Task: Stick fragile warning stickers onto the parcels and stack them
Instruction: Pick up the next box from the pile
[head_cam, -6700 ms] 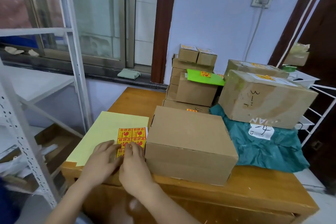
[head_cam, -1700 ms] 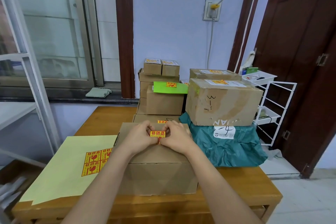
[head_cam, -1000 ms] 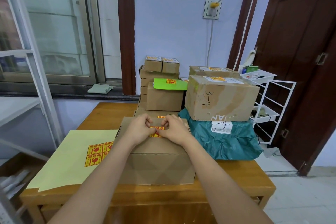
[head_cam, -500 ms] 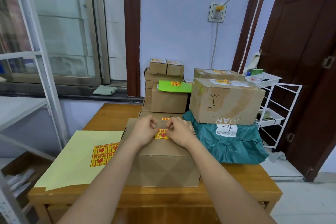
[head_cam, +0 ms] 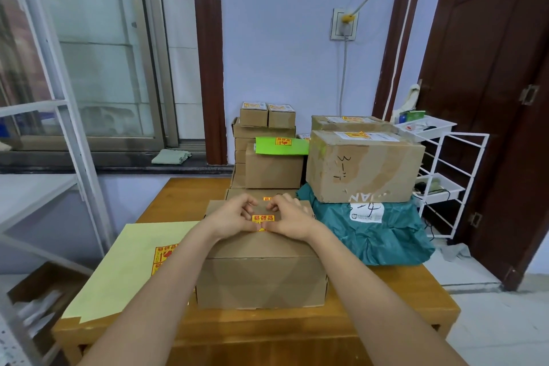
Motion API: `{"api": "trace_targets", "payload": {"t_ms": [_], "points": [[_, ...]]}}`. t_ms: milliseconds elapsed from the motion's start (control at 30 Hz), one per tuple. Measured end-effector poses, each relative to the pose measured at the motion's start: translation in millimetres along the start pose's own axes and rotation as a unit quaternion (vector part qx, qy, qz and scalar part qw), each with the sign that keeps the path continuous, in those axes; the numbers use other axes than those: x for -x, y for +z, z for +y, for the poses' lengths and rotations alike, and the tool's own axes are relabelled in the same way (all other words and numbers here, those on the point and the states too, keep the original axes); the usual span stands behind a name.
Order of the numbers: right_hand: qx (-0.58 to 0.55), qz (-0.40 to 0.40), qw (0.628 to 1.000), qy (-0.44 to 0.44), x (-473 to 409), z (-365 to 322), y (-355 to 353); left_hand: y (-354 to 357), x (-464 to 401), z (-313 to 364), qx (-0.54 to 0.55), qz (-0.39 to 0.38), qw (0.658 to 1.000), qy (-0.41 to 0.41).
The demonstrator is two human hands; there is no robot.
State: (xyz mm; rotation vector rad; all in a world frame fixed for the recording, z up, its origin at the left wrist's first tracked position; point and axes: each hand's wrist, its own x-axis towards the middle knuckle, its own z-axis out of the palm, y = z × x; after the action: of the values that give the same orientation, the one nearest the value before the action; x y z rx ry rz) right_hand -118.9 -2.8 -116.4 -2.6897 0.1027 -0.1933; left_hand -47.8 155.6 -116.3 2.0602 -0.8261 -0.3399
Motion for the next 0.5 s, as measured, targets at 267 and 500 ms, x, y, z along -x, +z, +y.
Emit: {"api": "trace_targets", "payload": {"t_ms": [267,500], "points": [[-0.093,-0.091,0.991,-0.024,7.8,8.8,-14.9,-13.8,16.7,4.8,-0.129,-0.025,0.991,-0.002],[-0.193,0.128,0.973,0.006,48.1,31.4,-23.3,-23.7,55.8,-20.7,-0.047,0.185,0.979,-0.072]]}}
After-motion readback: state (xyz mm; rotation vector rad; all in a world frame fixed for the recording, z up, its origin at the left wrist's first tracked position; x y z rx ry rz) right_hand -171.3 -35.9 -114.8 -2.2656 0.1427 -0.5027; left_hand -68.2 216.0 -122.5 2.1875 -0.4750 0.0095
